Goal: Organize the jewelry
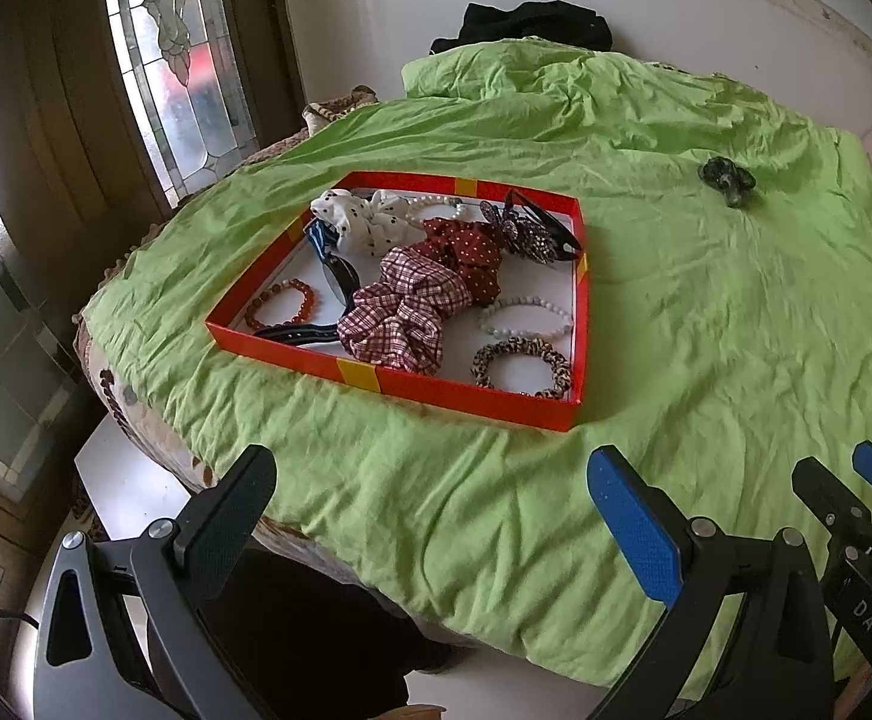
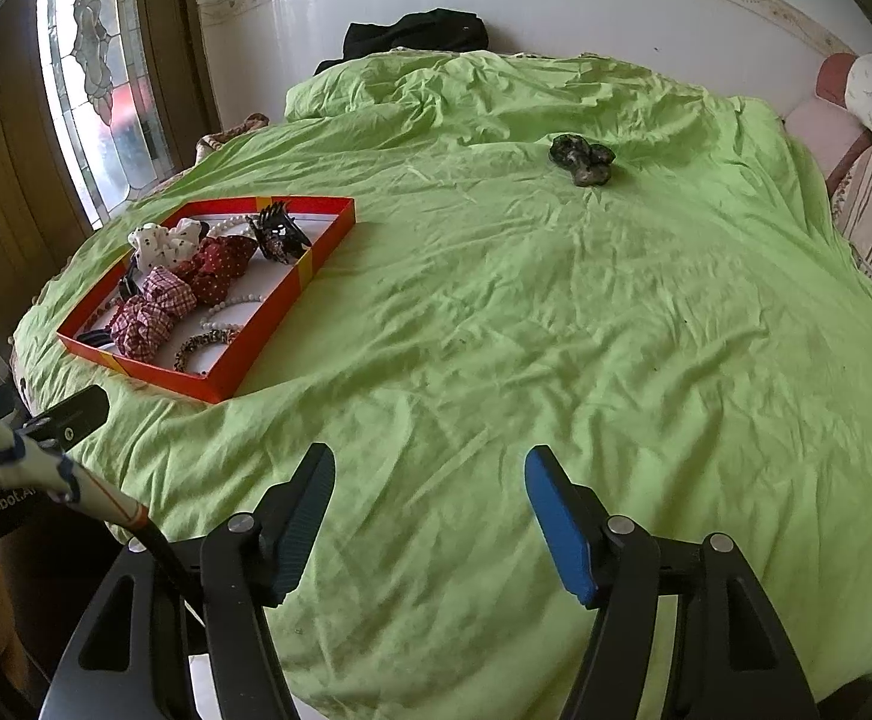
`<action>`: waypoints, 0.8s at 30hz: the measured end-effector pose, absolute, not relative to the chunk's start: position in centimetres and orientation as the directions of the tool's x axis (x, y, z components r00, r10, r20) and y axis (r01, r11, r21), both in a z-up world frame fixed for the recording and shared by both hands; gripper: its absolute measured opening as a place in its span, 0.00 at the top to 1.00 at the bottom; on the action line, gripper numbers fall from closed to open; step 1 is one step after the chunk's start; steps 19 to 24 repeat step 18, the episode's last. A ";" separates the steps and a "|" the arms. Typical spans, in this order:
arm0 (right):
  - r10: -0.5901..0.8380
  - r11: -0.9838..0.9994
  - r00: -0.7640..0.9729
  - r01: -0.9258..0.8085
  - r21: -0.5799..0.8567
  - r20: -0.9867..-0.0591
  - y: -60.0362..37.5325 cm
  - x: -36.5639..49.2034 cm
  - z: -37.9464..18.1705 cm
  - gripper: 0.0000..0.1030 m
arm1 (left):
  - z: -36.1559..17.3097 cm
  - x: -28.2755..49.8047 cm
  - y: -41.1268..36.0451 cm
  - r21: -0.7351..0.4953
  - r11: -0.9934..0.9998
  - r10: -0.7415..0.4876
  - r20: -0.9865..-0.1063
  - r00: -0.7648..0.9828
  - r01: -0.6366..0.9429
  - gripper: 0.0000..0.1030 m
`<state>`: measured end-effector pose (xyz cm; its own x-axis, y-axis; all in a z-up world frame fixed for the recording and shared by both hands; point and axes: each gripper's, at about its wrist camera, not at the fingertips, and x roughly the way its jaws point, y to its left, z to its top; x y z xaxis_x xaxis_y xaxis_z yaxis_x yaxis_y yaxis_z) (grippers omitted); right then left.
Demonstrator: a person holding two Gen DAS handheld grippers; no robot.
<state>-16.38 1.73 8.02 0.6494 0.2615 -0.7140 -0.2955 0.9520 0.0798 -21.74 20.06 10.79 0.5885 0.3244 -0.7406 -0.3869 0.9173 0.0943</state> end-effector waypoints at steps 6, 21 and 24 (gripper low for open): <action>0.264 0.948 0.646 -0.309 0.071 -0.717 2.1 -16.6 7.9 0.31 | 10.6 -21.7 19.9 0.096 0.921 0.319 -0.744 0.587 -0.377 0.00; 0.284 0.939 0.621 -0.333 0.082 -0.731 2.4 -16.3 7.6 0.31 | 12.1 -21.1 20.0 0.114 0.917 0.339 -0.724 0.600 -0.381 0.00; 0.284 0.939 0.621 -0.333 0.082 -0.731 2.4 -16.3 7.6 0.31 | 12.1 -21.1 20.0 0.114 0.917 0.339 -0.724 0.600 -0.381 0.00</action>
